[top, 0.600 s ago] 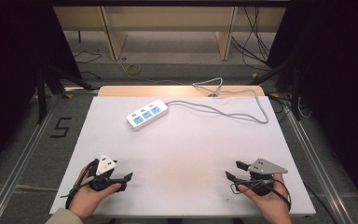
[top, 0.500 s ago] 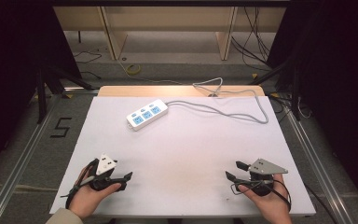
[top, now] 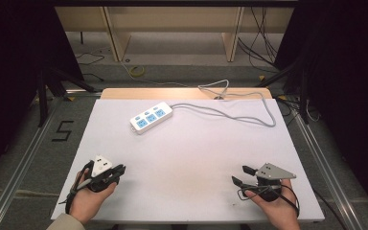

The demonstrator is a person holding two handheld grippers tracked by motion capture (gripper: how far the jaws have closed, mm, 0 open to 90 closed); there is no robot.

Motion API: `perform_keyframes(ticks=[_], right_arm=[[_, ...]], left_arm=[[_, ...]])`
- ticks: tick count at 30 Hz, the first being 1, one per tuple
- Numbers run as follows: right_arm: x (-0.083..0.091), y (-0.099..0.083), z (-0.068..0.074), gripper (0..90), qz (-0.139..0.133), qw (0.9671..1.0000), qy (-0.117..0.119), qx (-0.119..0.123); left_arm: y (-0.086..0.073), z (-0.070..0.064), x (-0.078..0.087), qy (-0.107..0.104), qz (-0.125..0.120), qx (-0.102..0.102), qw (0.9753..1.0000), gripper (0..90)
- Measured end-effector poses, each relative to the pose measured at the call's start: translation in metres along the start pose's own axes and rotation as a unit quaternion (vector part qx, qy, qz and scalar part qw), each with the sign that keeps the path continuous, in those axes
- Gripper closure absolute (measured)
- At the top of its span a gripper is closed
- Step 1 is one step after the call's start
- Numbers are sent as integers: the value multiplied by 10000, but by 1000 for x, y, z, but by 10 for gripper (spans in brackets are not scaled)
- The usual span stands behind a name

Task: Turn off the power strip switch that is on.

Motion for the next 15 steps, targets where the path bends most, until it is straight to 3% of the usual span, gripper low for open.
perform_keyframes(ticks=[5, 10, 12, 15], right_arm=[[-1, 0, 0, 426, 13, 10000, 8, -5], [-1, 0, 0, 426, 5, 10000, 13, 5], [-2, 0, 0, 426, 5, 10000, 10, 1], [-2, 1, 0, 426, 12, 10000, 12, 3]], left_arm=[[2, -1, -2, -67, 56, -86, 9999, 894], [11, 4, -5, 26, 4, -130, 9999, 894], [13, 2, -8, 37, 45, -272, 9996, 894], [17, 2, -10, 71, 34, -313, 9995, 895]])
Point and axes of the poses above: each handheld gripper's, and its own axes: x roughly backward along the jaws, y roughly out of its top, z roughly to its left, the point moved 9 cm from there along -x, roughly forward along the jaws, and after that the axes turned 8 degrees about z, right-handed, at the moved point
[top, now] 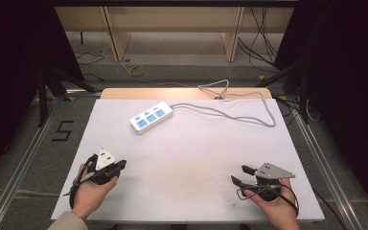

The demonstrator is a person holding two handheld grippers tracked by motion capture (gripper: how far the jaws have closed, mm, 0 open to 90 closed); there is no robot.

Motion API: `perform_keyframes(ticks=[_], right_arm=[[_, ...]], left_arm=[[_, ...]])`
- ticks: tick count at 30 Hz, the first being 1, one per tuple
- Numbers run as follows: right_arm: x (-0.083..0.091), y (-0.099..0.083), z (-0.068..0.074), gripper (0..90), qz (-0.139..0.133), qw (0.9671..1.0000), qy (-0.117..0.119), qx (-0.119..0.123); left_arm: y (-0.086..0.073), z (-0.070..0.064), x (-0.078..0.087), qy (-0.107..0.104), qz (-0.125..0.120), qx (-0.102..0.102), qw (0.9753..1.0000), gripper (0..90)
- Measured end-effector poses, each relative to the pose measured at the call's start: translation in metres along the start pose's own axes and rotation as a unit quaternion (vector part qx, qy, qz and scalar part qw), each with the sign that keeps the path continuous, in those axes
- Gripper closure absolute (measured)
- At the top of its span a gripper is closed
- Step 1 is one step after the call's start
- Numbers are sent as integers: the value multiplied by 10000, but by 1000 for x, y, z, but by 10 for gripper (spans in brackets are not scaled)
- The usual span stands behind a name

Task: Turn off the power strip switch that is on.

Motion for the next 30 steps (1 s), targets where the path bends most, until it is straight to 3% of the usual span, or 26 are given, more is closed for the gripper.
perform_keyframes(ticks=[11, 22, 30], right_arm=[[1, 0, 0, 430, -8, 10000, -38, 1], [1, 0, 0, 432, -11, 10000, -46, 52], [1, 0, 1, 432, -9, 10000, -30, 64]], left_arm=[[25, 4, -12, 129, 33, -108, 9999, 896], [40, 15, -22, 150, 71, 102, 9998, 897], [52, 25, -30, 235, 149, 118, 9995, 897]])
Point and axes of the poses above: each handheld gripper's, and its own axes: x roughly backward along the jaws, y roughly out of its top, z roughly to its left, the point moved 9 cm from there along -x, roughly forward along the jaws, and after that the axes turned 8 degrees about z, right-handed, at the moved point
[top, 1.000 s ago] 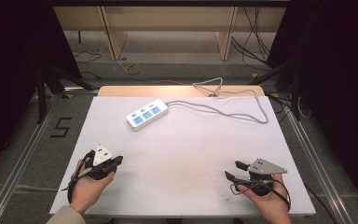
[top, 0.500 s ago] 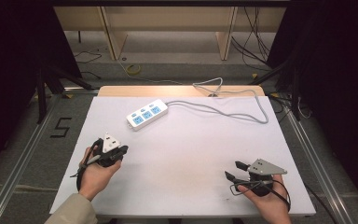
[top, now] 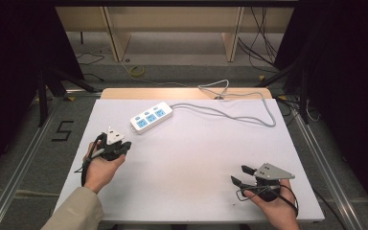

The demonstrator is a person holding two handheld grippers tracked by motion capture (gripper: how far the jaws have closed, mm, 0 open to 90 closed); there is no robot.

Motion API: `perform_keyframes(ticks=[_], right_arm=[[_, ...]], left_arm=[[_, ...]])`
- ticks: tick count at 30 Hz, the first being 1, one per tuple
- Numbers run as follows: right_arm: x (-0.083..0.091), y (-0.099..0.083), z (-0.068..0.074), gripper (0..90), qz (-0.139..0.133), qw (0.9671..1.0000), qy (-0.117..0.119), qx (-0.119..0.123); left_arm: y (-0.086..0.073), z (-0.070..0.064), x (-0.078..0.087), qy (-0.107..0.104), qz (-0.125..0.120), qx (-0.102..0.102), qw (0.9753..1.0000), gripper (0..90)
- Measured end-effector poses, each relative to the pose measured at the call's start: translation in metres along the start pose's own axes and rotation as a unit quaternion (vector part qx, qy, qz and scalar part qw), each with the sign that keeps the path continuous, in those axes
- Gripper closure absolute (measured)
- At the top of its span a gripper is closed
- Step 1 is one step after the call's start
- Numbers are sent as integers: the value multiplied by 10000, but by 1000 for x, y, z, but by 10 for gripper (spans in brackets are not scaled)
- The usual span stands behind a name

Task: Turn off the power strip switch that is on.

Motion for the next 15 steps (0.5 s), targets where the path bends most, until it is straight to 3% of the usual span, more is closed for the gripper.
perform_keyframes(ticks=[6, 15], right_arm=[[0, 1, 1, 433, -25, 10000, -14, 2], [0, 2, 4, 433, -42, 10000, 19, 24]], left_arm=[[10, 7, -12, 47, 109, 3, 9999, 897], [33, 7, -27, 65, 218, -158, 9996, 897]])
Point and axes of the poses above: each handheld gripper's, and its own axes: x roughly backward along the jaws, y roughly out of its top, z roughly to its left, the point moved 9 cm from there along -x, roughly forward along the jaws, and after that the axes turned 8 degrees about z, right-handed, at the moved point
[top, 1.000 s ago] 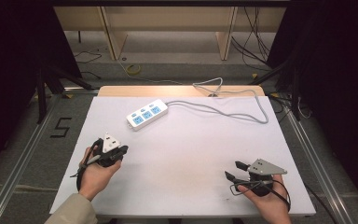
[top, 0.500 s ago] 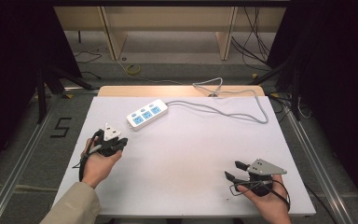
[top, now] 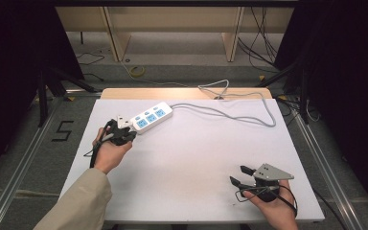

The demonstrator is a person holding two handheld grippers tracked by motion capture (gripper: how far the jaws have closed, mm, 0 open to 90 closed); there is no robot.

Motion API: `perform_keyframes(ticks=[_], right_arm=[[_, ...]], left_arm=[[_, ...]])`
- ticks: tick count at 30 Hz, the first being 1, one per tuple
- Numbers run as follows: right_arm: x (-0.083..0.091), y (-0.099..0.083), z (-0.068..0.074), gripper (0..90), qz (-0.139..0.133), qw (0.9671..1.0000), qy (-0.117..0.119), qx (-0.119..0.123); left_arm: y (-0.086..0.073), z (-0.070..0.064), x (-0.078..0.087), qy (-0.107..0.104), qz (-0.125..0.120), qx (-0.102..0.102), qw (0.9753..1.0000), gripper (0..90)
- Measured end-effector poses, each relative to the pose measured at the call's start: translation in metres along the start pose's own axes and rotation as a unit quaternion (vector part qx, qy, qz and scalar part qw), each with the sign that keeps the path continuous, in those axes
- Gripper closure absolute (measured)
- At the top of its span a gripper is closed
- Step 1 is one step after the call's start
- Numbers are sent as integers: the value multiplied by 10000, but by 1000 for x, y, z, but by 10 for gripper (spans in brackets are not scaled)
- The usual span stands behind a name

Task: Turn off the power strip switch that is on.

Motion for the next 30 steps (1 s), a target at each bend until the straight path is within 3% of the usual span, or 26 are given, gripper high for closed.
perform_keyframes(ticks=[13, 30], right_arm=[[-1, 0, 0, 433, 2, 10000, 6, -4], [-1, -1, 0, 432, 22, 10000, 32, -9]], left_arm=[[21, 6, -16, 45, 167, -110, 9998, 897], [47, 13, -40, 191, 347, -403, 9984, 897]])
Point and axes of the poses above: each handheld gripper's, and its own axes: x roughly backward along the jaws, y roughly out of its top, z roughly to its left, the point moved 9 cm from there along -x, roughly forward along the jaws, and after that the axes turned 8 degrees about z, right-handed, at the moved point
